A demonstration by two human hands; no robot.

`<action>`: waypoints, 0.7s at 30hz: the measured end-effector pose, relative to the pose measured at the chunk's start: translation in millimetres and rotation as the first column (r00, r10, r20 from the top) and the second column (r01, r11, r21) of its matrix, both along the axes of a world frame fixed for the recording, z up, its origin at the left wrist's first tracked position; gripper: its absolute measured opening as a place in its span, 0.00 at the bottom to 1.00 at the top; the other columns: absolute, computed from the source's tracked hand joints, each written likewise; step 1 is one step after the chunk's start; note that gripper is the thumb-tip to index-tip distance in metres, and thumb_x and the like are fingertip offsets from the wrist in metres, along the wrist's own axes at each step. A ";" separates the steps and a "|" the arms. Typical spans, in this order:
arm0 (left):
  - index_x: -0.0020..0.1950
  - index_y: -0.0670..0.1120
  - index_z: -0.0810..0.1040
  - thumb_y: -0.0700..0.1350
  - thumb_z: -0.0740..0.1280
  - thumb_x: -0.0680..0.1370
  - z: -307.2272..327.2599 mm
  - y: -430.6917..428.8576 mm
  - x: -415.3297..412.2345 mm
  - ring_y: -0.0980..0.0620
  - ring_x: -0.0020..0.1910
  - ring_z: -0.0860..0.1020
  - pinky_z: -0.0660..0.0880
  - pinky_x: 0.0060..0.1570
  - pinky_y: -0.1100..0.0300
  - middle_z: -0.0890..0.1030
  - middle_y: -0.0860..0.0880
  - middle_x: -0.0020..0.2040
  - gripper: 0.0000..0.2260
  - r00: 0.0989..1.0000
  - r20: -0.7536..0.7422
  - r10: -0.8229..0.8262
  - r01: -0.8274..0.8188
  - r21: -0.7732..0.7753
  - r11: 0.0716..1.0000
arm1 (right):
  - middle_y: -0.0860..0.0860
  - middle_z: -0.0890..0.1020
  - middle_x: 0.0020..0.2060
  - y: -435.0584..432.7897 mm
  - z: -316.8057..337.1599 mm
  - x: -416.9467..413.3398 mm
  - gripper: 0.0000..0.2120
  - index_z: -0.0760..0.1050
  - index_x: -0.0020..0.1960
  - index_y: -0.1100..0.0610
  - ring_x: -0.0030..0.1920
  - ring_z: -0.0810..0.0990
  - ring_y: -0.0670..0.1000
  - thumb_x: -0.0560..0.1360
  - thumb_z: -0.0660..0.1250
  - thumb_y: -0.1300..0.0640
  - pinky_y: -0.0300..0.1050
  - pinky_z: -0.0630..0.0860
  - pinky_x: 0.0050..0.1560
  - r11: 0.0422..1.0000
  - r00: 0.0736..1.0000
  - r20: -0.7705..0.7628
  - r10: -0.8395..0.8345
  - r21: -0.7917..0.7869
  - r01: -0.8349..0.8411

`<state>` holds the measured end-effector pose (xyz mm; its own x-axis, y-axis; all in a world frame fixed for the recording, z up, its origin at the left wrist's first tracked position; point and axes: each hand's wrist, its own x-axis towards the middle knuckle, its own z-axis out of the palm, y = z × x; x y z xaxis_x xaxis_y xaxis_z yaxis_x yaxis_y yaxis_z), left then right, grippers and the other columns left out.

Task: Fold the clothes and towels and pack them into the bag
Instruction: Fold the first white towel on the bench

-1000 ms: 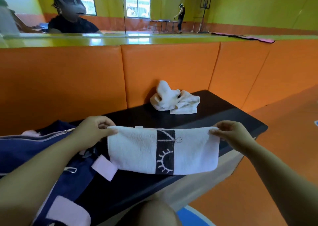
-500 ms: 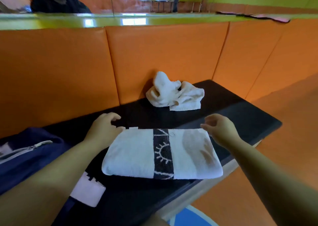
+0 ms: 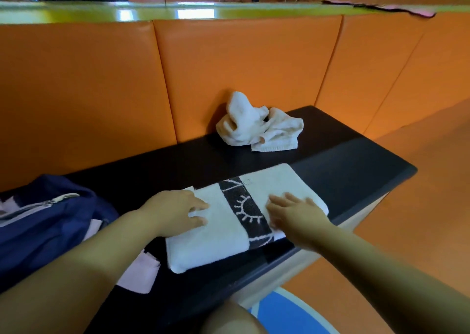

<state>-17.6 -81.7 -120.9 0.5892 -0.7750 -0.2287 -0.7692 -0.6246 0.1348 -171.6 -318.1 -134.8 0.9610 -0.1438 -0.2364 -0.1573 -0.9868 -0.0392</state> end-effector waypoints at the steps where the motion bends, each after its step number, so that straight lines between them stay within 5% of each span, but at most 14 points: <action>1: 0.68 0.60 0.69 0.63 0.61 0.75 2.5 0.3 -4.5 0.55 0.57 0.73 0.70 0.56 0.60 0.75 0.56 0.58 0.22 1.000 -0.015 -0.012 0.012 0.013 1.000 | 0.46 0.53 0.77 -6.4 -0.5 4.2 0.21 0.58 0.73 0.45 0.76 0.51 0.58 0.81 0.55 0.51 0.68 0.50 0.70 0.999 0.999 -0.030 -0.045 -0.010 0.045; 4: 0.66 0.60 0.72 0.63 0.64 0.73 3.0 1.2 -18.8 0.58 0.52 0.72 0.71 0.55 0.61 0.75 0.57 0.54 0.22 0.993 -0.108 -0.052 0.050 -0.019 0.999 | 0.50 0.50 0.77 -20.2 -1.9 16.3 0.22 0.57 0.72 0.43 0.76 0.44 0.63 0.81 0.55 0.57 0.72 0.45 0.68 0.982 0.986 -0.013 -0.166 -0.091 0.164; 7: 0.66 0.59 0.71 0.63 0.66 0.71 -4.6 2.4 -33.1 0.57 0.53 0.69 0.72 0.56 0.57 0.70 0.56 0.53 0.24 0.983 -0.165 -0.080 0.070 -0.062 0.996 | 0.55 0.59 0.74 -18.8 -1.3 16.8 0.18 0.63 0.69 0.47 0.74 0.53 0.61 0.80 0.56 0.56 0.63 0.58 0.68 0.973 0.977 0.132 -0.165 -0.141 0.183; 12: 0.70 0.61 0.65 0.68 0.63 0.68 -18.9 14.4 -45.1 0.57 0.61 0.60 0.67 0.63 0.58 0.62 0.60 0.62 0.31 0.978 -0.196 -0.075 0.045 -0.153 0.987 | 0.50 0.73 0.65 14.3 3.9 -18.4 0.19 0.71 0.66 0.48 0.65 0.69 0.54 0.77 0.59 0.46 0.53 0.70 0.63 0.991 0.940 0.327 0.096 0.057 -0.121; 16: 0.72 0.61 0.62 0.63 0.63 0.73 -23.3 18.8 -54.6 0.52 0.68 0.59 0.63 0.67 0.57 0.61 0.57 0.69 0.28 0.983 -0.172 -0.065 0.039 -0.151 0.988 | 0.50 0.75 0.63 39.9 -0.5 -51.3 0.21 0.70 0.65 0.46 0.62 0.71 0.53 0.74 0.63 0.45 0.52 0.70 0.63 0.936 0.914 0.296 0.276 0.132 -0.325; 21: 0.68 0.59 0.65 0.58 0.63 0.76 -17.1 16.8 -68.5 0.48 0.65 0.64 0.67 0.63 0.55 0.65 0.55 0.67 0.21 0.991 -0.115 -0.073 0.061 -0.103 0.993 | 0.53 0.74 0.64 57.8 -21.7 -63.1 0.33 0.62 0.69 0.43 0.64 0.72 0.58 0.67 0.69 0.41 0.63 0.69 0.62 0.921 0.904 0.175 0.390 -0.075 -0.383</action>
<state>-86.1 -64.8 -138.1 0.5082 -0.8343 -0.2138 -0.7838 -0.5509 0.2865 -234.7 -260.3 -156.5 0.9687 0.2425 -0.0530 0.2432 -0.9699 0.0078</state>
